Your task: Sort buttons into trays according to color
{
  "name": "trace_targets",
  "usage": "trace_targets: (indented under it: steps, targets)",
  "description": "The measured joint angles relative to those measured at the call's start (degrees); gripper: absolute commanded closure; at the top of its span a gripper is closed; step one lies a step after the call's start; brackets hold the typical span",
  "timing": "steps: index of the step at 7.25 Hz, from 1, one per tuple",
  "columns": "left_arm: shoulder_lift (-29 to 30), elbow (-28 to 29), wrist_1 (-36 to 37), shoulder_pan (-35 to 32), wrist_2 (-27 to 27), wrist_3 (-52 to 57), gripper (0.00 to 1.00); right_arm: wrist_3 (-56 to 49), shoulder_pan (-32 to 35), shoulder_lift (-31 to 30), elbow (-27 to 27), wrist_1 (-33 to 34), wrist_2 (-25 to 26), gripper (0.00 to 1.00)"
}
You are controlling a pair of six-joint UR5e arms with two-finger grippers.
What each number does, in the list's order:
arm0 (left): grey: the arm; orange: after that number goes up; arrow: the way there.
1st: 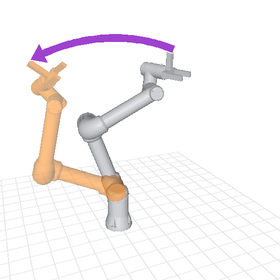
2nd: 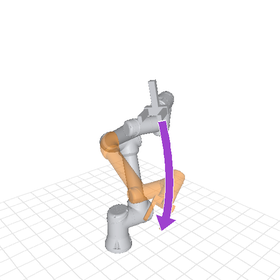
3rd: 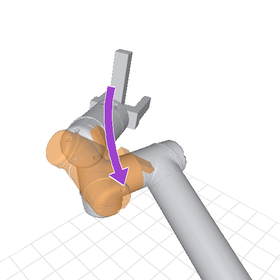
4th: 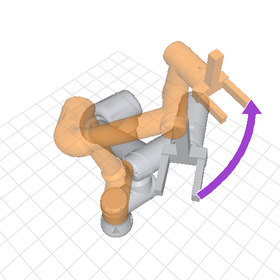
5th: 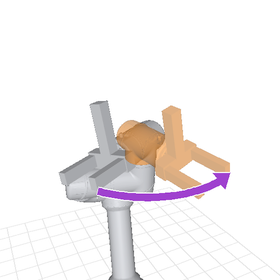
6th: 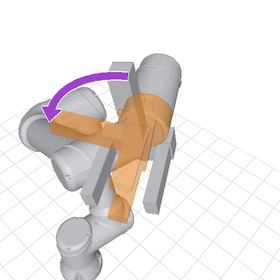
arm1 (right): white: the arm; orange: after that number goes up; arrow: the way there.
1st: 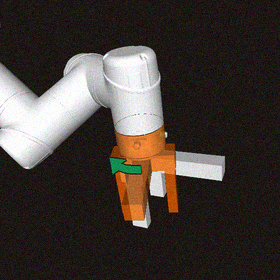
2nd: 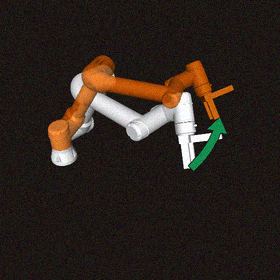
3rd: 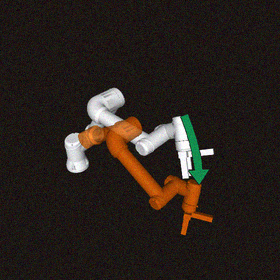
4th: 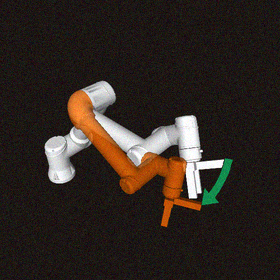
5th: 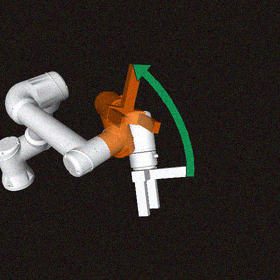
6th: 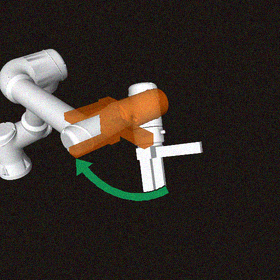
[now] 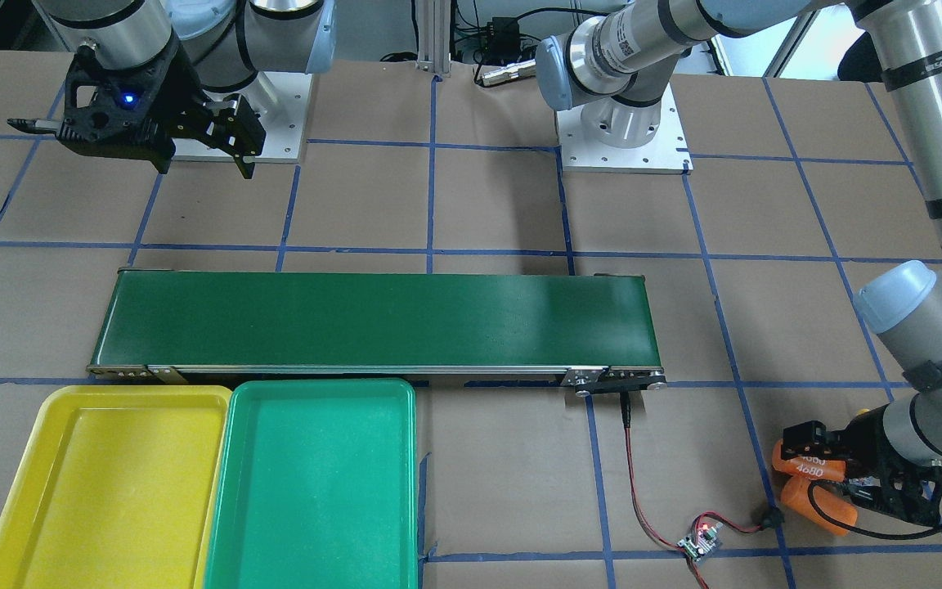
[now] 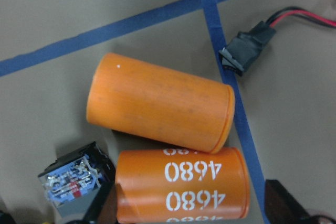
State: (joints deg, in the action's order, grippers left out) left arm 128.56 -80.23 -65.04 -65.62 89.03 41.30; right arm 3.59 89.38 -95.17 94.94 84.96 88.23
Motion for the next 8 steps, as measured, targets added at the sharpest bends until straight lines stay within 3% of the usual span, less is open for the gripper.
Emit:
trace_targets:
  steps: [8]
  targets:
    - [1.04,1.64,-1.04,0.14,0.51,-0.74,0.0,0.08,0.0,-0.03,0.07,0.0,-0.11,0.0]
